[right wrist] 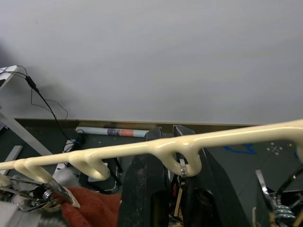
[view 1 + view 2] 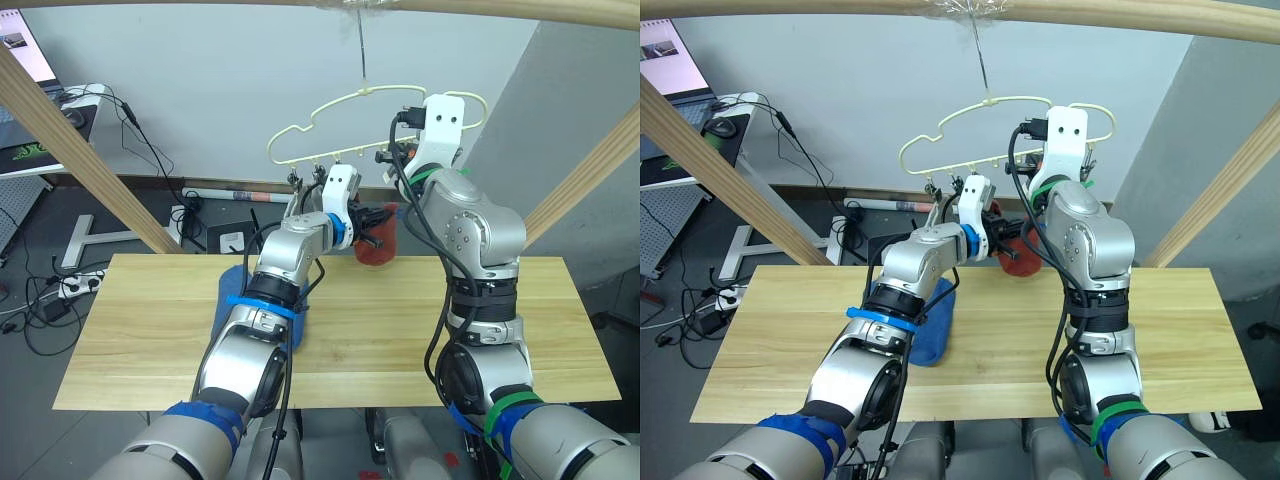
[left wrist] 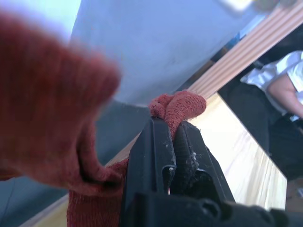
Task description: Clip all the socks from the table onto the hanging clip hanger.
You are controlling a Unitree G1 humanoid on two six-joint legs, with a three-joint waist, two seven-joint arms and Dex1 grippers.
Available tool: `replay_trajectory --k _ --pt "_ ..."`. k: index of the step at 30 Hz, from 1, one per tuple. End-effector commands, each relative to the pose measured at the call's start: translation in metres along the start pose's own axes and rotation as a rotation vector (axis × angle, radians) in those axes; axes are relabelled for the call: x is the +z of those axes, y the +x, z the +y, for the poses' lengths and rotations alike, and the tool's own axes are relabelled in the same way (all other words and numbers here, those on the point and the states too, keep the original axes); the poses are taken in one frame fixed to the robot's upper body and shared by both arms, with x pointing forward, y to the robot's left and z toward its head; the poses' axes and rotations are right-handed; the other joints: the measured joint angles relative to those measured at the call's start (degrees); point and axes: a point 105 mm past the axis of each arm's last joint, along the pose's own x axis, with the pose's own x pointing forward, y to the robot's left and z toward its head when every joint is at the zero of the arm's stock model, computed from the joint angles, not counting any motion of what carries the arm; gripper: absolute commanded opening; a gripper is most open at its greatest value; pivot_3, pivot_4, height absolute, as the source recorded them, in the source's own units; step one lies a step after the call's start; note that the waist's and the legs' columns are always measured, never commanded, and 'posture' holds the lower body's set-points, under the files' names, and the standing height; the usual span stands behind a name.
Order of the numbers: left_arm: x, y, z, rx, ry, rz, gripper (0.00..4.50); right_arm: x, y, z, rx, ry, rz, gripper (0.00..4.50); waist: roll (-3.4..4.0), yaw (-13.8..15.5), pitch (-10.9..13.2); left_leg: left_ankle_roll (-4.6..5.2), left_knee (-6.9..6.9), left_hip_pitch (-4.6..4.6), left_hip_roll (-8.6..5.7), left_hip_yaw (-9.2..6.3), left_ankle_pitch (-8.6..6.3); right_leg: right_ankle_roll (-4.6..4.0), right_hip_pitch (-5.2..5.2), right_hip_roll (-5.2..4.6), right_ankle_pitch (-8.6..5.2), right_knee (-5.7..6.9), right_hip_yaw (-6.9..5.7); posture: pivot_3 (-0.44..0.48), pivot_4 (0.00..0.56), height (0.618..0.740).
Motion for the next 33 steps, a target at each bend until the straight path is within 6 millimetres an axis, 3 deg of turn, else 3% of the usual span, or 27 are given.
replay_trajectory --k 1,21,33 --pt "0.027 0.0 -0.005 -0.013 0.019 -0.087 0.04 0.027 -0.009 0.013 0.046 0.0 -0.105 0.0 0.0 0.0 0.0 0.0 0.0 0.0 0.0 0.0 0.0 0.0 0.0 0.0 0.0 0.0 0.0 0.037 0.223 0.74" --pt "0.059 -0.008 -0.009 -0.03 0.031 -0.158 0.04 0.022 -0.008 0.012 0.044 -0.013 -0.1 0.0 0.0 0.0 0.0 -0.02 0.0 0.0 0.0 0.0 0.01 0.0 0.0 0.0 0.0 -0.01 0.0 0.05 0.214 0.74" --pt "0.059 -0.013 -0.005 -0.02 0.029 -0.161 0.04 0.023 -0.007 0.01 0.039 -0.018 -0.106 0.0 0.0 0.1 0.0 -0.03 0.0 0.0 0.0 0.0 0.02 0.0 0.0 0.0 0.0 0.0 0.0 0.062 0.214 0.74"
